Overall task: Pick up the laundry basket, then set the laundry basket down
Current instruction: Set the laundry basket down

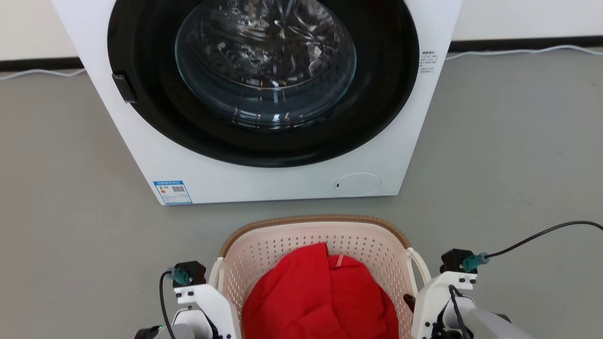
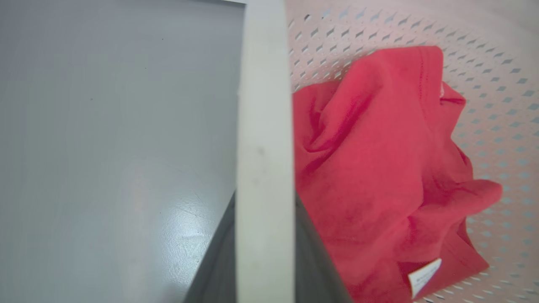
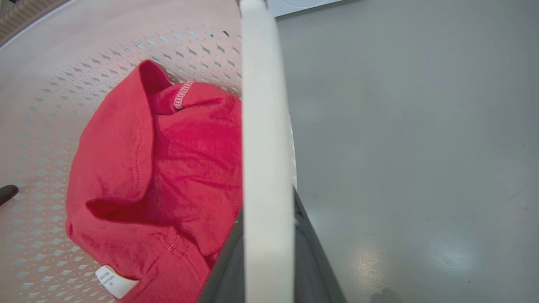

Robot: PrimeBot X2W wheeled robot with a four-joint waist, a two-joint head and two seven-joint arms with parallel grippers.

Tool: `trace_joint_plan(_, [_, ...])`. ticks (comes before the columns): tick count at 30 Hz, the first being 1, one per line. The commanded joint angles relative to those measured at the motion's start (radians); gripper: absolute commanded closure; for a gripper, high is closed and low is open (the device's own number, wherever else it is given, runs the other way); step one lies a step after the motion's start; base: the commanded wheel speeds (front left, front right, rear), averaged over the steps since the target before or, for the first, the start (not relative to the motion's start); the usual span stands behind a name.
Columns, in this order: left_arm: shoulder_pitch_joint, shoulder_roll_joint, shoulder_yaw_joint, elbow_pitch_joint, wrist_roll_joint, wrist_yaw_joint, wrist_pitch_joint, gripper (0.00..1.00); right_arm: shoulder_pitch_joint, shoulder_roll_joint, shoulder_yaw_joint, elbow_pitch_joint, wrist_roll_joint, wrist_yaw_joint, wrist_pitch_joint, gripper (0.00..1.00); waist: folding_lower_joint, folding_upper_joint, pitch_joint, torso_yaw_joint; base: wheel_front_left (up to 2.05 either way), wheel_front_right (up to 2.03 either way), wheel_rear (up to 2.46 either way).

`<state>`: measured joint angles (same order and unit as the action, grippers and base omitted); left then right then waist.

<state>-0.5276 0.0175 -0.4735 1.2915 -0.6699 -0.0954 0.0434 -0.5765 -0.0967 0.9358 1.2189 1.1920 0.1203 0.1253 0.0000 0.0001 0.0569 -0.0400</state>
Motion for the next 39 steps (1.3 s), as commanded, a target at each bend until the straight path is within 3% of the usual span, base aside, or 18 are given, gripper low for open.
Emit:
trace_joint_plan(1, [-0.044,0.044,0.018,-0.017,-0.004,-0.006,-0.011,1.00,-0.038,-0.023,0.008,-0.012,0.004,0.010,-0.028,1.00,0.0000,-0.0001,0.016,0.000,0.00,0.00,0.00])
trace_joint_plan(39, [-0.286,0.092,-0.019,-0.020,0.014,0.002,-0.120,1.00,-0.261,-0.032,0.043,-0.039,-0.001,0.010,-0.193,1.00,0.0000,-0.0001,0.416,0.014,0.00,0.00,0.00])
